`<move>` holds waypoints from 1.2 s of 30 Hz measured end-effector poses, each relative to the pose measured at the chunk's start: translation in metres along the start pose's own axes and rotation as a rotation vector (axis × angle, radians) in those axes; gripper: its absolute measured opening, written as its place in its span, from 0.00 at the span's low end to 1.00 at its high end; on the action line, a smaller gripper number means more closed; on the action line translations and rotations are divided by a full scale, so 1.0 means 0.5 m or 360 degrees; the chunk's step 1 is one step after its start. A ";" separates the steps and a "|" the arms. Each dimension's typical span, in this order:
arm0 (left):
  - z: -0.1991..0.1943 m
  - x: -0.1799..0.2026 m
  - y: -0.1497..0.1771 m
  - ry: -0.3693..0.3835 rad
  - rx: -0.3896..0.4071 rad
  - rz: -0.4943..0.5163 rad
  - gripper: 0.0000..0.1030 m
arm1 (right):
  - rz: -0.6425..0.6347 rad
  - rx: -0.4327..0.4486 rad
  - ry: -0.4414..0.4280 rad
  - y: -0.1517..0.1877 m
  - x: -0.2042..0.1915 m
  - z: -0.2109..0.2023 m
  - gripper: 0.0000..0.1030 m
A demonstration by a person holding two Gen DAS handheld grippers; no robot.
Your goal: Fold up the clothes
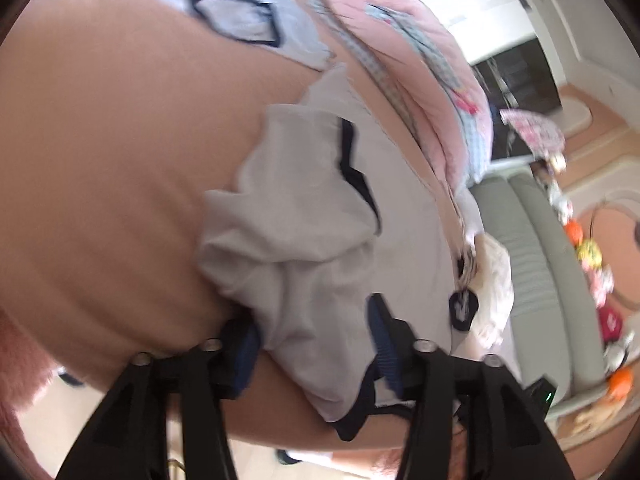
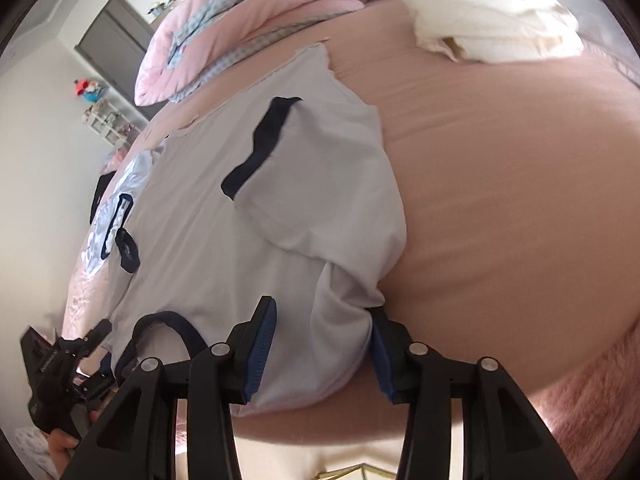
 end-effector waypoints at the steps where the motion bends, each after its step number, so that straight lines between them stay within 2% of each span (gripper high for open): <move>1: 0.001 0.015 0.003 -0.0022 -0.0005 0.0072 0.62 | -0.0009 0.0000 0.0021 0.000 -0.001 0.001 0.31; 3: 0.006 0.029 0.007 -0.0039 -0.0031 0.0156 0.59 | -0.0002 -0.0010 0.0011 0.003 0.001 -0.001 0.25; 5: 0.016 0.022 0.009 -0.0048 -0.0070 0.0137 0.19 | 0.0029 -0.0030 -0.0032 0.007 0.003 -0.002 0.23; 7: 0.027 0.013 0.011 -0.0058 -0.0107 0.0115 0.12 | 0.0036 -0.0061 -0.0054 0.011 0.004 -0.001 0.24; 12: 0.045 0.002 0.005 -0.0014 -0.0119 0.0058 0.12 | -0.0121 -0.0083 0.0013 0.015 -0.026 0.005 0.29; 14: 0.036 0.009 0.005 -0.0032 -0.0112 0.0084 0.10 | -0.0143 -0.0061 0.0021 0.013 -0.032 0.005 0.22; 15: 0.032 0.014 0.005 -0.0046 -0.0108 0.0102 0.09 | -0.0141 -0.0046 0.0012 0.012 -0.033 0.003 0.16; 16: 0.025 0.019 0.005 -0.0049 -0.0100 0.0111 0.07 | -0.0128 -0.0025 -0.0013 0.011 -0.032 -0.002 0.06; 21: -0.022 0.034 0.008 0.0035 -0.0057 0.0074 0.07 | -0.0103 0.0062 -0.0138 0.003 -0.040 -0.033 0.04; 23: -0.017 0.017 0.017 0.0060 -0.0115 -0.0019 0.08 | -0.0056 -0.0011 -0.0163 0.014 -0.032 -0.018 0.05; 25: 0.005 -0.022 0.036 0.0035 -0.0210 -0.0197 0.10 | 0.0014 -0.0128 -0.0169 0.032 -0.019 0.010 0.05; 27: 0.012 -0.043 0.045 0.0114 -0.0231 -0.0335 0.10 | 0.0054 -0.0185 -0.0211 0.038 -0.015 0.018 0.07; 29: 0.014 -0.047 0.043 0.0160 -0.0248 -0.0382 0.11 | 0.0075 -0.0205 -0.0263 0.040 -0.018 0.015 0.10; 30: 0.017 -0.043 0.038 0.0159 -0.0253 -0.0356 0.11 | 0.0075 -0.0202 -0.0261 0.043 -0.017 0.016 0.10; 32: 0.019 -0.038 0.019 0.0134 -0.0203 -0.0296 0.11 | 0.0080 -0.0199 -0.0262 0.043 -0.016 0.020 0.10; 36: -0.015 -0.051 -0.018 0.0055 -0.0015 -0.0340 0.13 | 0.0134 -0.0153 -0.0275 0.033 -0.007 0.024 0.08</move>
Point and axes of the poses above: each gripper's, at about its wrist camera, not at the fingertips, and z roughly the way its jaws point, x to its right, y to its underside, the point moved 3 cm from there along z, roughly the way its jaws point, and after that the axes turned 5 degrees about -z, right-handed, at the moved point
